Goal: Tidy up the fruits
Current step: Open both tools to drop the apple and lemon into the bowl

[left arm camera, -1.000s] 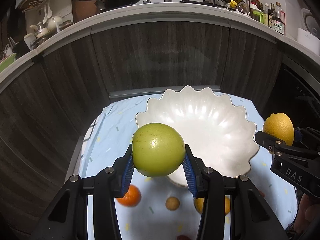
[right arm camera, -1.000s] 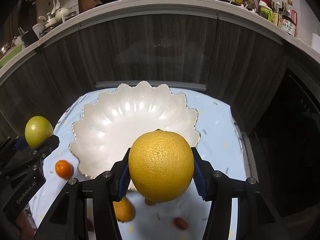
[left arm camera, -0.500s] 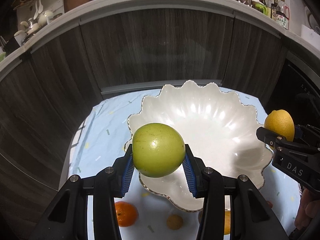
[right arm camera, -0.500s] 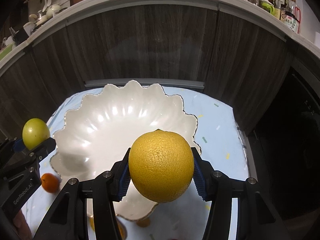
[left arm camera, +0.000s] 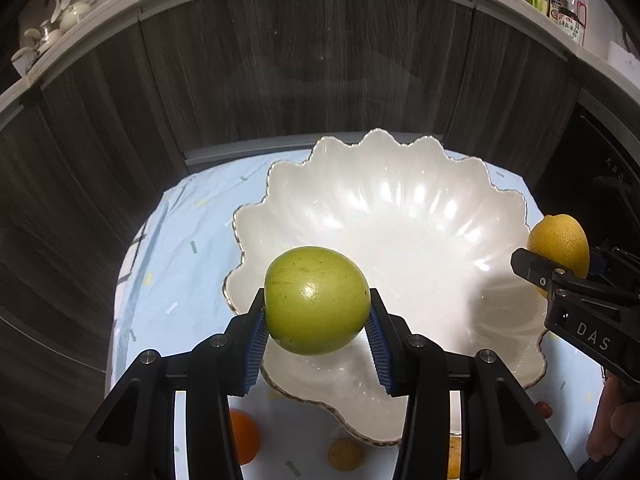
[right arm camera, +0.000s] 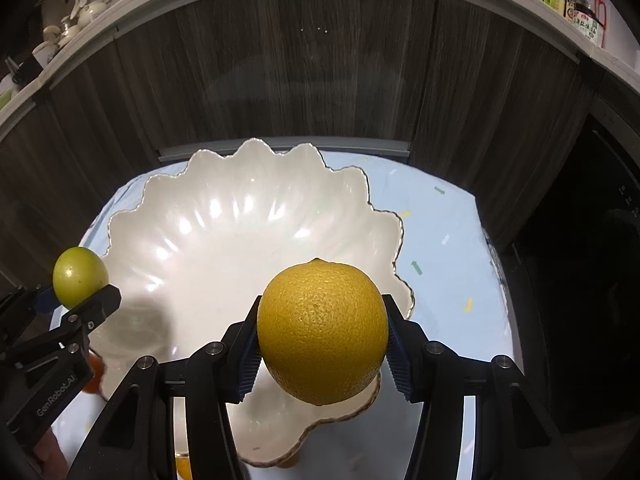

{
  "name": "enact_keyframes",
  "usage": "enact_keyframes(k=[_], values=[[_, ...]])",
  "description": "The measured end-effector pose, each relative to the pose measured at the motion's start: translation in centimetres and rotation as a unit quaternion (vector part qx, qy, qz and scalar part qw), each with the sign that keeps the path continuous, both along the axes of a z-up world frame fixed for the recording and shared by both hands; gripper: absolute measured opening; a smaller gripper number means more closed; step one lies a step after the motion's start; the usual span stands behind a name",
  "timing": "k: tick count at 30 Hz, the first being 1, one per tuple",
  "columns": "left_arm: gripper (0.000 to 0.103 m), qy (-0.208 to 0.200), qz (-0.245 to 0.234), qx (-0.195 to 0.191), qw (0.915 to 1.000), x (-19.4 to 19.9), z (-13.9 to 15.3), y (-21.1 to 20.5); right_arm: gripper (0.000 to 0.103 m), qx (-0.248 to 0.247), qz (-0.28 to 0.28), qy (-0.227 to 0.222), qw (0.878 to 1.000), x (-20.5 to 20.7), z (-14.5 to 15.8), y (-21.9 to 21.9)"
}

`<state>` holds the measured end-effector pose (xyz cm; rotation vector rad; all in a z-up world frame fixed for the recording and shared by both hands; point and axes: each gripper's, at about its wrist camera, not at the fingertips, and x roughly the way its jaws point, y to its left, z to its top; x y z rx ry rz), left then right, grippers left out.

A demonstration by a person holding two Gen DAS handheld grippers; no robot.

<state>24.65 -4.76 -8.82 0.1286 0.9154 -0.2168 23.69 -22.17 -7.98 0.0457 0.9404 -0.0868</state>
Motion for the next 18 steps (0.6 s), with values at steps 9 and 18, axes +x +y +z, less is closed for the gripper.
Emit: enact_keyframes(k=[9,18], values=[[0.055,0.021,0.009,0.014,0.9996,0.3,-0.8,0.2,0.060,-0.020,0.005,-0.003,1.000,-0.2,0.2,0.8],[0.077,0.017,0.024,0.000,0.9996,0.2,0.4,1.0,0.081,-0.031,-0.001,-0.038,0.999,-1.0,2.4,1.4]])
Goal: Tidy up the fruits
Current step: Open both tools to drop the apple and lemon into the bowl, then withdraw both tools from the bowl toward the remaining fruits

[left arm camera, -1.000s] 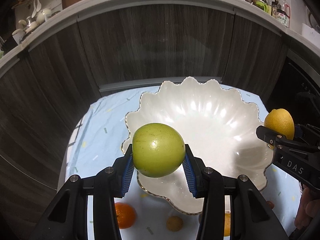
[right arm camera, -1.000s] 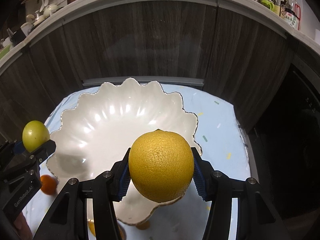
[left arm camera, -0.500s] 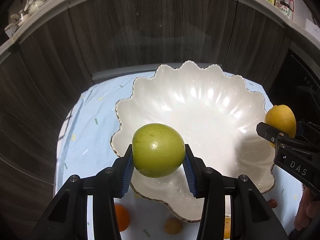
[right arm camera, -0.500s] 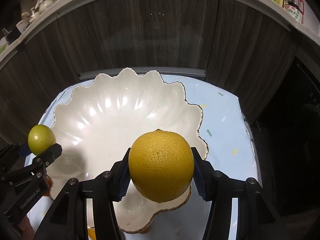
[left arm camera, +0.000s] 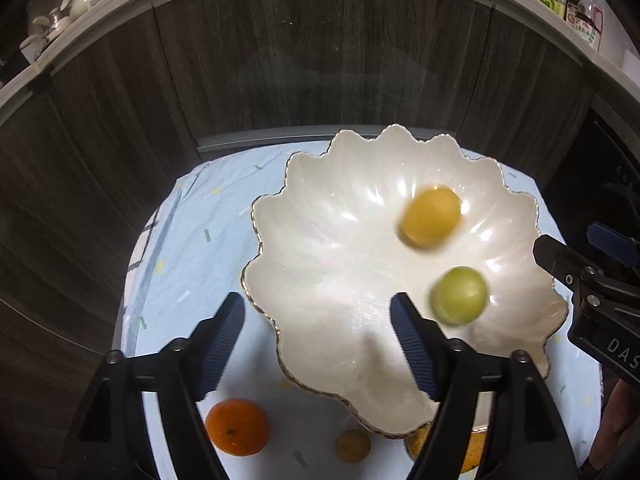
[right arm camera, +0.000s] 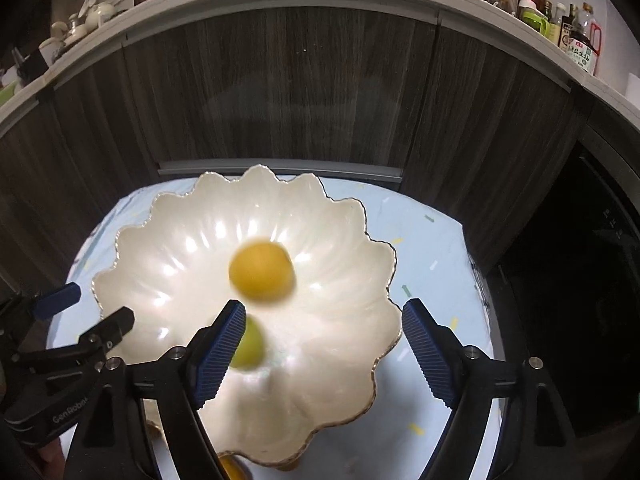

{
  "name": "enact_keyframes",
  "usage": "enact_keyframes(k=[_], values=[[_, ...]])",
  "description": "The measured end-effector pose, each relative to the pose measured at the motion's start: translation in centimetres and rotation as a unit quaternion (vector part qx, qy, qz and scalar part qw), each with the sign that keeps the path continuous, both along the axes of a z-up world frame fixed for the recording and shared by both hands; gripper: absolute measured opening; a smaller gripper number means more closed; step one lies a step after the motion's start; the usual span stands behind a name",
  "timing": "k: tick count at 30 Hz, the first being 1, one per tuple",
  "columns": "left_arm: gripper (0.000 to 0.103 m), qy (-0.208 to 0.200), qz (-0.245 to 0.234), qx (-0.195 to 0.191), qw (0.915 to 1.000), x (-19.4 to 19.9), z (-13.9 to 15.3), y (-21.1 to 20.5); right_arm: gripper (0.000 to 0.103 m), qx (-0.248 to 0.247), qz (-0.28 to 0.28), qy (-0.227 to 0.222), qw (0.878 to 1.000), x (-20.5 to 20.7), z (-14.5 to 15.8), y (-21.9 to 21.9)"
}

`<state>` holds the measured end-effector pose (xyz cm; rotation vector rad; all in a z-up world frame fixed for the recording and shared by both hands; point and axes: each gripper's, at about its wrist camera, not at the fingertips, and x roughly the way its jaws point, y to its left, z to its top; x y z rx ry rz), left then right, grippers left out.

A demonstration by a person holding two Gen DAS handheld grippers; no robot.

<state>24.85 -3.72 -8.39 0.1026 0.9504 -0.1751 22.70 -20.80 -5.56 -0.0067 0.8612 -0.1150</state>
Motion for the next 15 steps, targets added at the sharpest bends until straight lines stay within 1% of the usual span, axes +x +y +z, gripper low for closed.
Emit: enact_keyframes(k=[2,5,15], values=[[0.083,-0.003,0.003,0.001,1.0000,-0.2,0.4,0.1,0.081,-0.001,-0.001,-0.003,1.000,-0.2,0.2,0.1],[0.088,-0.013,0.004,0.002,0.9999,-0.6,1.1,0.2,0.081,-0.002,-0.004,-0.006,1.000,-0.6,0.6,0.1],[0.089,-0.027,0.009,0.006,0.9996,-2.4,2.9,0.4,0.081,0.005,-0.010,-0.015,1.000,-2.6,2.0,-0.1]])
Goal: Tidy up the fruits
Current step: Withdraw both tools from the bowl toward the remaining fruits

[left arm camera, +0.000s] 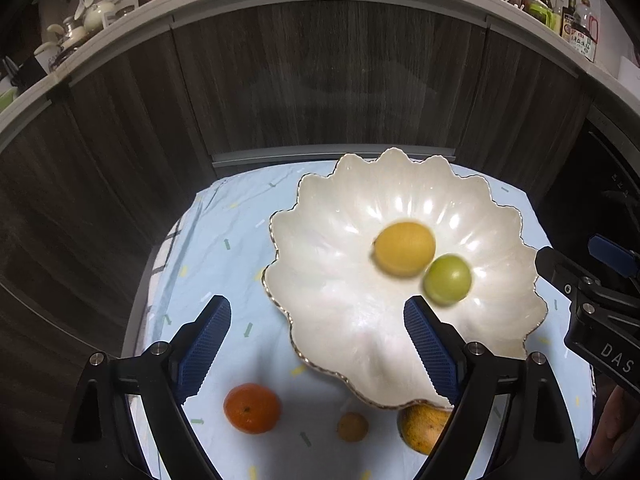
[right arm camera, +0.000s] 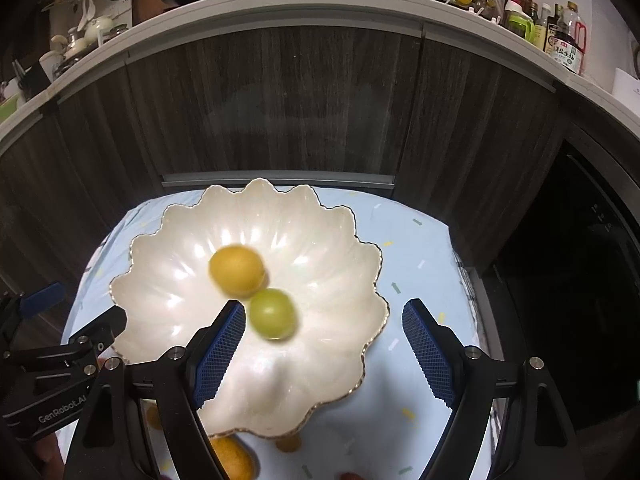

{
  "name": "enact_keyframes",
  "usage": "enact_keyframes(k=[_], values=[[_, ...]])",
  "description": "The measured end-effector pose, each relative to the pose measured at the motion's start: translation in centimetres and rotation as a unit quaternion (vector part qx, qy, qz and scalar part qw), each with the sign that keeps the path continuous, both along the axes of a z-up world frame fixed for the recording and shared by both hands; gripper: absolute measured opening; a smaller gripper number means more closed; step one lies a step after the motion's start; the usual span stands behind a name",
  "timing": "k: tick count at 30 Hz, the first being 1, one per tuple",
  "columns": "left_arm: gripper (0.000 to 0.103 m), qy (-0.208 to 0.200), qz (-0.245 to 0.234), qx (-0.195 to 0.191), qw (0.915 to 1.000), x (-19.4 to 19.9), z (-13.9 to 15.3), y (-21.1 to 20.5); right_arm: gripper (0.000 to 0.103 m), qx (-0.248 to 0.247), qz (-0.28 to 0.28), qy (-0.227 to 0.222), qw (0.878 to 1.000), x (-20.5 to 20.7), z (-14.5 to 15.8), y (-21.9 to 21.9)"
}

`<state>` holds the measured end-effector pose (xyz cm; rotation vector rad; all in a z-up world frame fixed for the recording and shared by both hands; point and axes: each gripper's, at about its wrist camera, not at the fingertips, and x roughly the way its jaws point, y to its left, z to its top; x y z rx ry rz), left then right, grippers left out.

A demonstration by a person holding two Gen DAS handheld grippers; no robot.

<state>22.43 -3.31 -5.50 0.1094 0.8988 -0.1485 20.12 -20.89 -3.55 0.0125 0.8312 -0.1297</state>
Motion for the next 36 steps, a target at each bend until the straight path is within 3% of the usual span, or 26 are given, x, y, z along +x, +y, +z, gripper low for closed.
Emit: enact_keyframes(k=[16,36], values=[[0.089,-0.029,-0.011,0.014,0.9994,-4.4,2.1,-0.1,0.081,0.009,0.000,-0.004,1.000,-4.1,1.0,0.1],[0.089,-0.035,-0.031,0.031,0.9984,-9.6,1.6,-0.8,0.081,0.008,0.000,0.013,1.000,-9.0,0.0,-0.3]])
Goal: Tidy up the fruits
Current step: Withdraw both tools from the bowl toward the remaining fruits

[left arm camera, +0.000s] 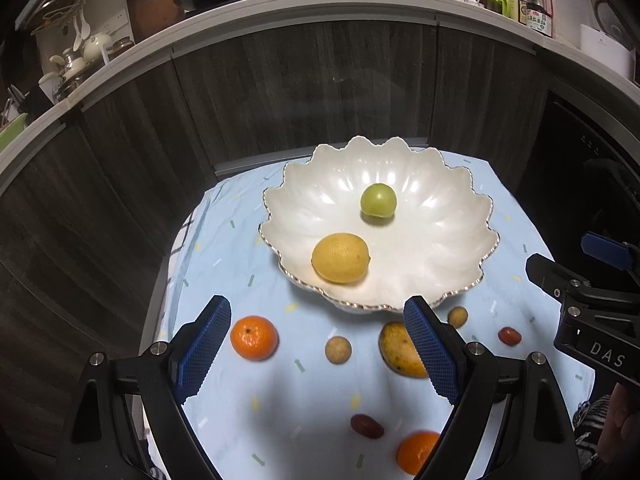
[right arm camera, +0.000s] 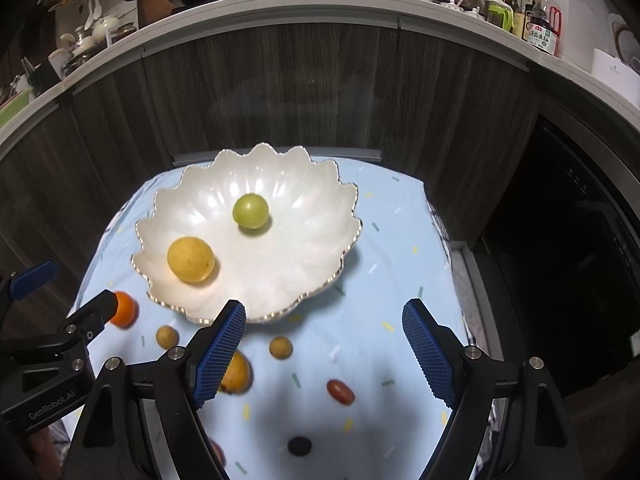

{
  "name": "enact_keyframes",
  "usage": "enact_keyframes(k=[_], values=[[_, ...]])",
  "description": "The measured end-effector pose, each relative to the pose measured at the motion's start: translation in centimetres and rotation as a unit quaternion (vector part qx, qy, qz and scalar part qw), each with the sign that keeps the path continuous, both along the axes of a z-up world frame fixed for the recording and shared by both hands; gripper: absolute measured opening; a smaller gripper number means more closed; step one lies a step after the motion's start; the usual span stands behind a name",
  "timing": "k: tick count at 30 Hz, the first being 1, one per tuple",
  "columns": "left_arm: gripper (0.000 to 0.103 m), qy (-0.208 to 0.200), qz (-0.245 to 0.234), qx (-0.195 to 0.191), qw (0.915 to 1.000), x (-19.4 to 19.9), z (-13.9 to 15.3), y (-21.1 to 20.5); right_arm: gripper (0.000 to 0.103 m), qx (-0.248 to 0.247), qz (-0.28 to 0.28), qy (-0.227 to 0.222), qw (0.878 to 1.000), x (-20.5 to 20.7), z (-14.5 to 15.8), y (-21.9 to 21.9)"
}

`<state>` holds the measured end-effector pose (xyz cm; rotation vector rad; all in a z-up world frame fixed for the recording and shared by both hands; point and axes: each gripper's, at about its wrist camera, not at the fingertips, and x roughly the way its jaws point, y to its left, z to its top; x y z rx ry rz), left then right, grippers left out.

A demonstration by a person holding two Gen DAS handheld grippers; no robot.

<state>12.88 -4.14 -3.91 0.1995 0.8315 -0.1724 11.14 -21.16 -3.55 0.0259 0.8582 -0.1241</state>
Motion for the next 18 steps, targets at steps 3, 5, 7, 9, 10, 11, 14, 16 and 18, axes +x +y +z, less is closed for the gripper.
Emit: enact_keyframes(k=[3,5,7,9,10,11,14,16,18], values=[[0.089,-0.002,0.003,0.000,1.0000,-1.1,-0.1,-0.1,0.081,0.000,0.005,0.003,1.000,-1.0,-0.4,0.0],[0.089,-0.004,0.005,0.001,1.0000,-1.8,-0.3,-0.1,0.081,-0.001,0.010,0.005,1.000,-1.5,-0.6,-0.1],[0.088,-0.006,0.006,0.002,1.0000,-2.4,-0.5,-0.2,0.081,-0.002,0.017,0.006,1.000,-2.1,-0.9,0.0],[0.088,-0.005,0.007,0.003,1.0000,-3.1,-0.7,-0.3,0.081,-0.003,0.023,0.007,1.000,-2.6,-1.2,0.0],[0.088,-0.003,0.008,0.003,1.0000,-3.4,-0.9,-0.4,0.081,-0.004,0.025,0.008,1.000,-2.8,-1.3,0.0],[0.088,0.000,0.009,0.003,1.0000,-3.7,-1.1,-0.4,0.081,-0.005,0.028,0.009,1.000,-3.0,-1.5,0.0],[0.088,0.006,0.012,0.003,0.9999,-4.6,-1.7,-0.5,0.081,-0.007,0.035,0.011,0.999,-3.8,-2.0,-0.1],[0.088,0.011,0.009,0.005,0.9999,-5.1,-2.1,-0.7,0.081,-0.007,0.039,0.013,0.999,-4.3,-2.3,-0.1],[0.088,0.013,0.010,0.004,0.9999,-5.6,-2.3,-0.8,0.081,-0.007,0.044,0.015,0.999,-4.7,-2.6,-0.2]])
